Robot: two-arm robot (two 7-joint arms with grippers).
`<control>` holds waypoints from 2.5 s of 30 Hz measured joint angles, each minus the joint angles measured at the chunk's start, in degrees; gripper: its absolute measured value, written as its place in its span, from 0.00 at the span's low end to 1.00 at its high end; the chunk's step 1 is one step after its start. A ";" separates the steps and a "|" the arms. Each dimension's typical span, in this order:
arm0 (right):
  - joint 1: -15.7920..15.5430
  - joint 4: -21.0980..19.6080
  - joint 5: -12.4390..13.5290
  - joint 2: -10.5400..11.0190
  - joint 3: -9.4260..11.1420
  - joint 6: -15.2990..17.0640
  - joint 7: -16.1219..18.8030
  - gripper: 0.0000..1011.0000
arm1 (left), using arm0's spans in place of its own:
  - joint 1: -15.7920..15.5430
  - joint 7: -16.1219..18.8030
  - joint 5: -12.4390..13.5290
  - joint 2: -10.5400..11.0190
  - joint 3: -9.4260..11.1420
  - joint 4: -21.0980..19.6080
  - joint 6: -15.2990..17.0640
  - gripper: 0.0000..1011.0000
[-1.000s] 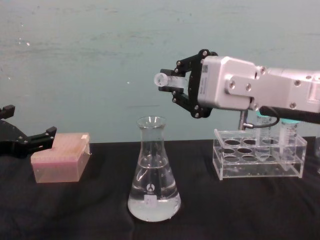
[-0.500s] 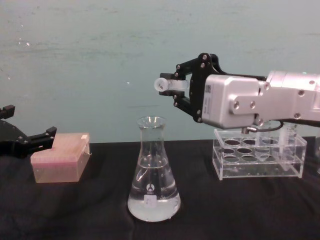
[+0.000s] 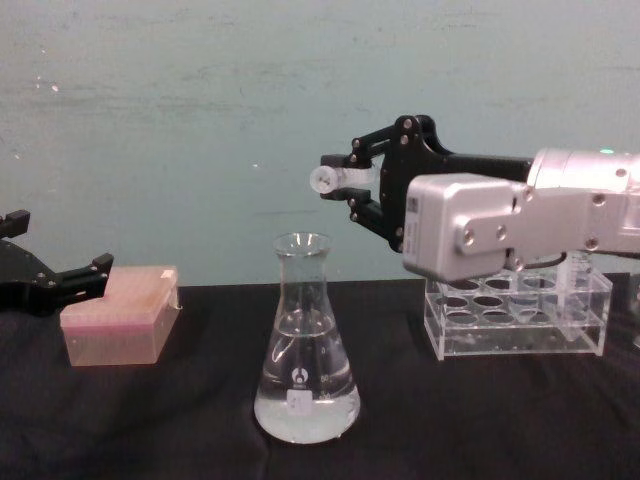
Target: Pour the liquid from the test tube into the beaker using one hand.
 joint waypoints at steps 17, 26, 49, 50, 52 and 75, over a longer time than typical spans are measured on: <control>1.32 1.46 -2.41 -0.53 -1.83 1.62 -1.67 0.20 | 0.00 0.00 0.00 0.00 0.00 0.00 0.00 0.99; 1.93 1.99 -3.50 -0.44 -2.74 1.45 -2.63 0.20 | 0.00 0.00 0.01 0.00 0.00 0.00 0.00 0.99; 3.24 2.28 -6.64 0.44 -4.99 1.09 -5.56 0.20 | 0.00 0.00 0.00 0.00 0.00 0.00 0.00 0.99; 3.26 2.28 -6.73 0.46 -5.04 1.10 -5.66 0.20 | 0.00 0.00 0.00 0.00 0.00 0.00 0.00 0.99; 3.34 2.27 -7.03 0.53 -5.20 1.17 -5.92 0.20 | 0.00 0.00 0.00 0.00 0.00 0.00 0.00 0.99; 4.71 2.30 -10.74 1.40 -7.13 2.15 -9.21 0.20 | 0.00 0.00 0.00 0.00 0.00 0.00 0.00 0.99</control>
